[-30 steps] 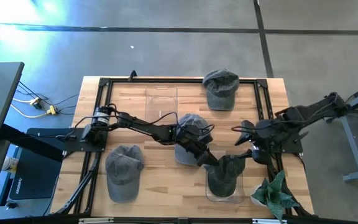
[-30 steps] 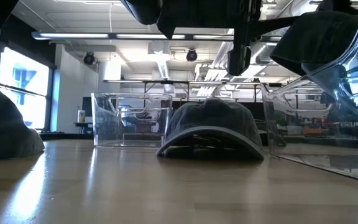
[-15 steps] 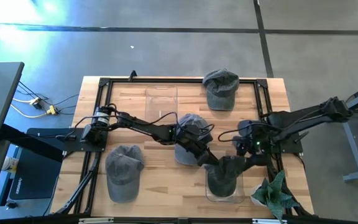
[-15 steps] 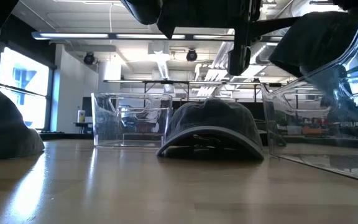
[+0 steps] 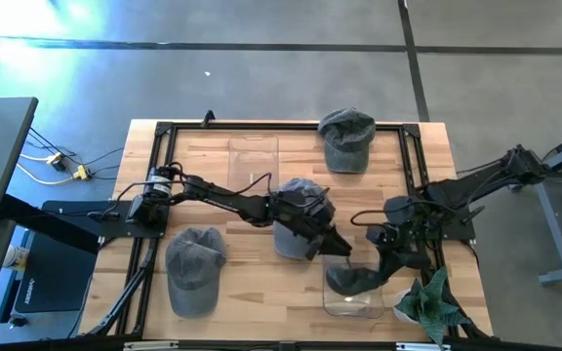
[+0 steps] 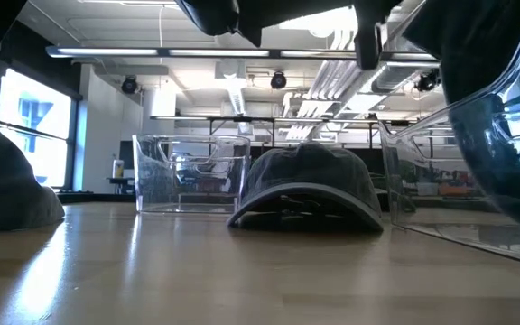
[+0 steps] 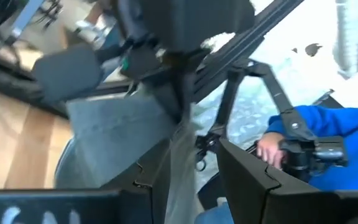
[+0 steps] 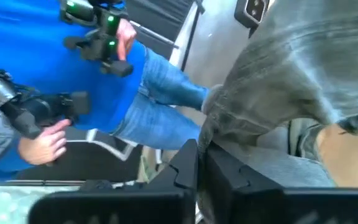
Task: Pick & Place hat
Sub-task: Put the left dark gray cap into the bottom transparent bin
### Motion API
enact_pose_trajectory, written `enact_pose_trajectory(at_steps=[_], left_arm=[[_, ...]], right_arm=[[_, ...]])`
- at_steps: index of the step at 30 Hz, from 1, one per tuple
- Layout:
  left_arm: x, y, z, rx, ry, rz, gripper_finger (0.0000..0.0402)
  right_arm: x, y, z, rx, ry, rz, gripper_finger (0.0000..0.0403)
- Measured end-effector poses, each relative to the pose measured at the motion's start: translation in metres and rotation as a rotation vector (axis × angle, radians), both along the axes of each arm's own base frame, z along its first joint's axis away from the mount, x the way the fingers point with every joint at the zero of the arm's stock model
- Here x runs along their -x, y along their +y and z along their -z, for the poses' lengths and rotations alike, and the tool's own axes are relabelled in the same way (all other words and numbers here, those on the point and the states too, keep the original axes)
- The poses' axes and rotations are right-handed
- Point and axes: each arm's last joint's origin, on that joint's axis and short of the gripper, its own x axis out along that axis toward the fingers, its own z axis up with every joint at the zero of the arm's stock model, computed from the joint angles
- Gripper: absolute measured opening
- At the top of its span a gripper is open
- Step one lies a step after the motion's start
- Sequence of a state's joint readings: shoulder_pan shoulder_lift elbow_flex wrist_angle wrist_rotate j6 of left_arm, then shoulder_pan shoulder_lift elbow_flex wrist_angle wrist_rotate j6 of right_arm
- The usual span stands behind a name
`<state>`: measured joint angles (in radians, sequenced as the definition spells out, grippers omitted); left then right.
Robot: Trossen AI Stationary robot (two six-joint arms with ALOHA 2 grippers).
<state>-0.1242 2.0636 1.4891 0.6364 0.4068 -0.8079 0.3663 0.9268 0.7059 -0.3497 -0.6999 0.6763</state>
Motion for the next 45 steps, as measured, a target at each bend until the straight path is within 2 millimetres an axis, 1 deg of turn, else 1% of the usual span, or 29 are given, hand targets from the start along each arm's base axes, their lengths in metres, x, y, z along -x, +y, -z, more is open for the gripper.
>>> enact_pose_trajectory(at_steps=[4,6,9,12,17,22,25,30,35,40,43,45], left_arm=[[0.001,-0.001,-0.004,-0.058,-0.076,0.025,0.0159],[0.001,-0.002,-0.003,-0.09,-0.09,0.027,0.0184],[0.0,-0.004,-0.002,-0.112,-0.062,0.033,0.0222],[-0.002,-0.005,-0.002,-0.122,0.004,0.038,0.0253],[-0.003,-0.006,-0.005,-0.161,0.027,0.052,0.0282],[-0.002,-0.01,-0.005,-0.214,-0.012,0.108,0.0284],[-0.001,-0.014,-0.005,-0.234,-0.029,0.152,0.0284],[-0.001,-0.017,-0.006,-0.275,-0.067,0.137,0.0284],[0.0,-0.023,-0.006,-0.294,-0.089,0.169,0.0282],[0.0,-0.025,-0.002,-0.343,-0.068,0.128,0.0258],[0.001,-0.025,-0.003,-0.367,-0.088,0.138,0.0233],[0.001,-0.025,-0.003,-0.362,-0.095,0.176,0.0212]], right_arm=[[0.0,0.006,-0.001,0.015,0.018,0.097,0.0027],[0.0,0.007,-0.002,0.014,0.015,0.128,0.0024],[0.0,0.009,-0.006,0.012,-0.02,0.172,0.0007],[0.0,0.011,-0.011,0.0,-0.064,0.221,0.0012],[0.0,0.013,-0.013,-0.008,-0.079,0.237,0.0006],[0.0,0.012,-0.013,0.005,-0.089,0.261,0.0013],[-0.001,0.012,-0.013,0.013,-0.097,0.27,0.0008],[-0.001,0.012,-0.013,0.024,-0.111,0.27,0.0009],[-0.001,0.011,-0.013,0.026,-0.112,0.278,0.0007],[-0.002,0.011,-0.013,0.028,-0.114,0.278,0.0009],[-0.002,0.01,-0.013,0.031,-0.116,0.283,0.0013],[-0.002,0.01,-0.013,0.031,-0.116,0.284,0.001]])
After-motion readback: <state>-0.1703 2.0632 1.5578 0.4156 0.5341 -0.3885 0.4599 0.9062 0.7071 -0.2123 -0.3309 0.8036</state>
